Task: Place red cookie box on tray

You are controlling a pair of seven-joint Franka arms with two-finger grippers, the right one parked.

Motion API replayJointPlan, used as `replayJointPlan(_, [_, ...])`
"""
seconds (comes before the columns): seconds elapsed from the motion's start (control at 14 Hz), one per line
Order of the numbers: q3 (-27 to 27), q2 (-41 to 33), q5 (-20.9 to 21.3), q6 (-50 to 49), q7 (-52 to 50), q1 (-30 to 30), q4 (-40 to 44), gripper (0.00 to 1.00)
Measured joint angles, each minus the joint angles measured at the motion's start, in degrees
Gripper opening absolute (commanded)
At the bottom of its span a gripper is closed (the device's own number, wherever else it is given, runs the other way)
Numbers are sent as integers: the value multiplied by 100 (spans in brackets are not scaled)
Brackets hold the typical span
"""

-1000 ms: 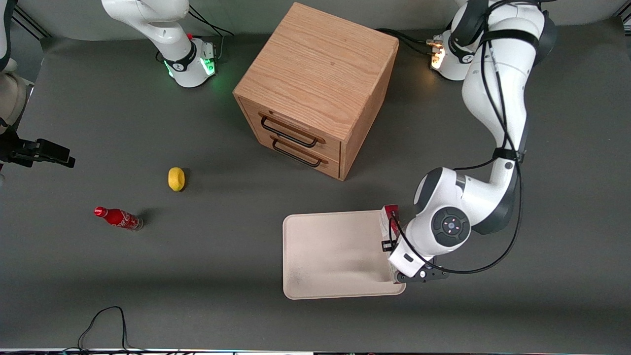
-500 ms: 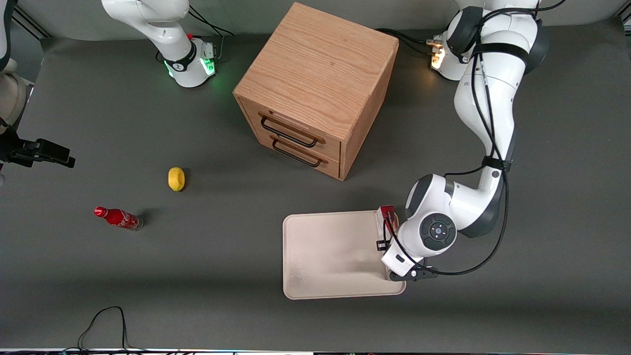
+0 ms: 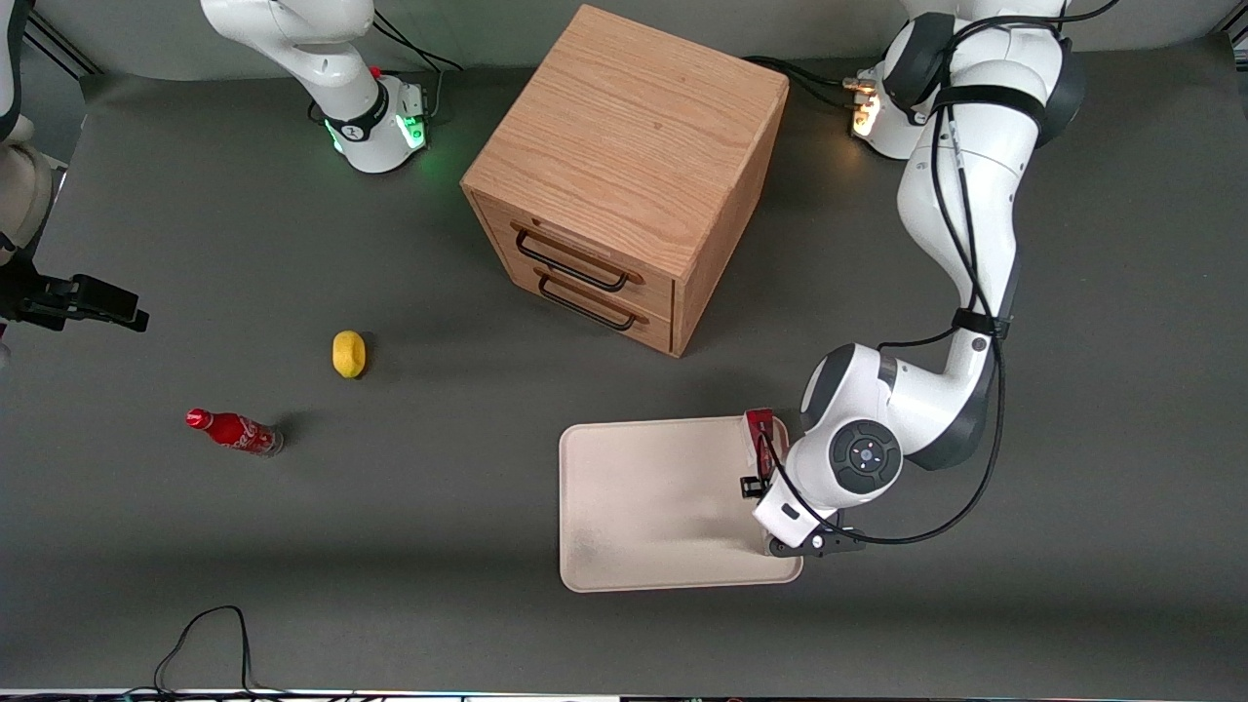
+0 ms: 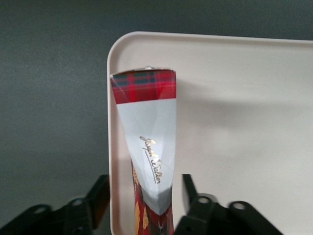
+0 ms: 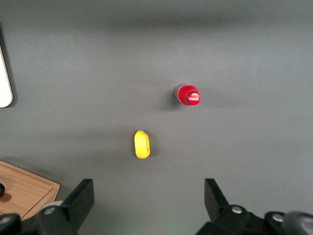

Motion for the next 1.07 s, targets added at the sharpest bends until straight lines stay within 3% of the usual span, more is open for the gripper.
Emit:
replayJointPlan(0.29, [8, -248, 129, -274, 3, 60, -68, 100])
replayJointPlan(0.5, [17, -1094, 147, -729, 202, 252, -618, 100])
replayJointPlan(1.07, [190, -4638, 156, -919, 1075, 1264, -4236, 100])
